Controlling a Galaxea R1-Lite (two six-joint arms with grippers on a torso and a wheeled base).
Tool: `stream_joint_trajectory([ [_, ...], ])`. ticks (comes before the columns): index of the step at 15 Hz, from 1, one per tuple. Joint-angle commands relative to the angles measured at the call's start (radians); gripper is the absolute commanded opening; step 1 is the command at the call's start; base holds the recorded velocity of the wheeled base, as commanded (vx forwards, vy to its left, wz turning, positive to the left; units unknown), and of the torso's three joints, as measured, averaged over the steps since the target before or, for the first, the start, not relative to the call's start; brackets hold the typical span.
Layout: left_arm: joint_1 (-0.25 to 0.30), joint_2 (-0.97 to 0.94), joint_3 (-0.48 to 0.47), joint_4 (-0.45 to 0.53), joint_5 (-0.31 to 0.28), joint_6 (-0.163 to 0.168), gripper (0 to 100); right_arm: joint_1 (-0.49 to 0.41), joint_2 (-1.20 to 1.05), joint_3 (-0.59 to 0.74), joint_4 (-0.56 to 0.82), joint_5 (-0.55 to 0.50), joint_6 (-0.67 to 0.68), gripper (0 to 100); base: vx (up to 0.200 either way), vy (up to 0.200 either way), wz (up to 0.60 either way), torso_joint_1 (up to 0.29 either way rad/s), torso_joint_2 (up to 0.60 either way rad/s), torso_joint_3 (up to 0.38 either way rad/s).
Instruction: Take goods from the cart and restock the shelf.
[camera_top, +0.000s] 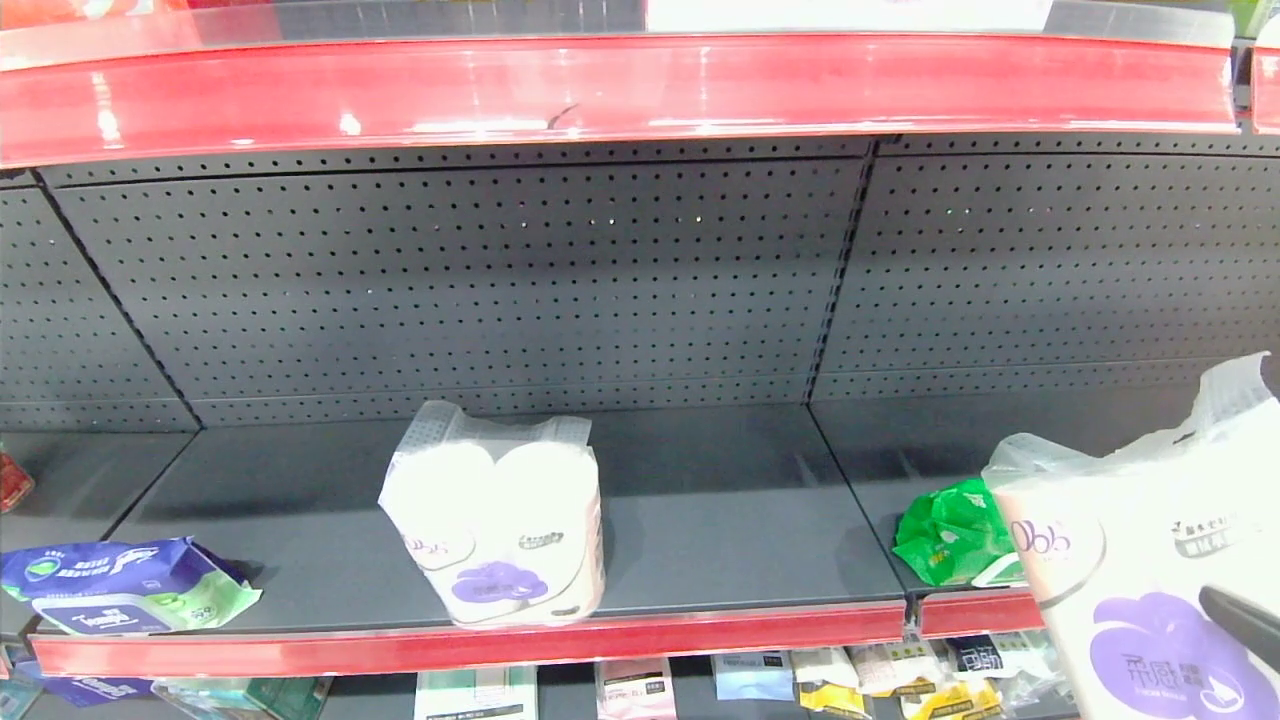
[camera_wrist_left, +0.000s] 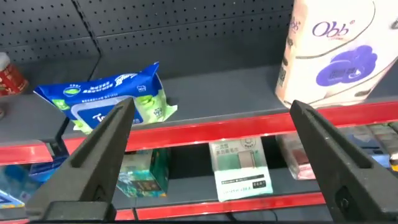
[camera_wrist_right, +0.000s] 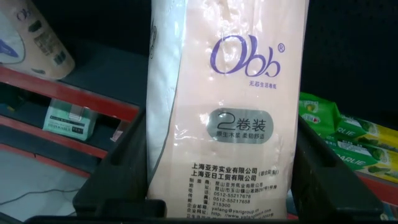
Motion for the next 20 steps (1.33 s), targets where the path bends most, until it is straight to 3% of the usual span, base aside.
stream_joint_trajectory([
  [1, 0.0, 0.006, 0.005, -0.006, 0.003, 0.005, 100, 0.001, -0.002, 0.002, 0.0, -0.001, -0.001, 0, 0.0, 0.0, 0.0, 0.0, 0.0, 0.0],
  [3, 0.004, 0.008, 0.017, -0.038, 0.057, -0.018, 100, -0.001, -0.003, 0.002, 0.0, -0.001, -0.001, 0, 0.0, 0.0, 0.0, 0.0, 0.0, 0.0],
  [4, 0.006, 0.011, 0.019, -0.038, 0.147, -0.076, 100, 0.001, -0.003, 0.002, 0.0, -0.001, -0.002, 0, 0.0, 0.0, 0.0, 0.0, 0.0, 0.0],
  [7, 0.024, 0.022, 0.011, -0.029, 0.161, -0.076, 100, -0.001, -0.005, 0.002, 0.0, -0.001, -0.002, 0, 0.0, 0.0, 0.0, 0.0, 0.0, 0.0],
  [9, 0.11, 0.063, -0.013, -0.003, 0.158, -0.076, 100, -0.001, -0.008, 0.002, 0.0, -0.001, -0.002, 0, 0.0, 0.0, 0.0, 0.0, 0.0, 0.0],
  [11, 0.119, 0.032, 0.005, -0.001, 0.167, -0.073, 100, -0.001, -0.014, 0.002, 0.0, -0.001, -0.001, 0, 0.0, 0.0, 0.0, 0.0, 0.0, 0.0],
  [13, 0.177, 0.003, 0.005, -0.003, 0.173, -0.073, 100, -0.001, -0.025, 0.004, 0.001, -0.001, -0.001, 0, 0.0, 0.0, 0.0, 0.0, 0.0, 0.0],
  [14, 0.181, 0.0, 0.007, -0.006, 0.176, -0.079, 100, -0.001, -0.026, 0.005, 0.001, -0.003, -0.002, 0, 0.0, 0.0, 0.0, 0.0, 0.0, 0.0],
  [15, 0.179, 0.0, 0.014, -0.013, 0.153, -0.089, 100, -0.001, -0.029, 0.005, 0.001, -0.003, -0.002, 0, 0.0, 0.0, 0.0, 0.0, 0.0, 0.0],
  [17, 0.144, -0.021, 0.037, -0.069, -0.065, -0.11, 100, -0.001, -0.032, 0.005, 0.001, -0.003, -0.004, 0, 0.0, 0.0, 0.0, 0.0, 0.0, 0.0],
  [18, 0.101, -0.087, 0.037, -0.064, -0.203, -0.119, 100, -0.001, -0.032, 0.005, 0.001, -0.003, -0.004, 0, 0.0, 0.0, 0.0, 0.0, 0.0, 0.0],
  [20, 0.107, -0.087, 0.037, -0.059, -0.209, -0.118, 100, -0.001, -0.034, 0.005, 0.001, -0.003, -0.004, 0, 0.0, 0.0, 0.0, 0.0, 0.0, 0.0],
])
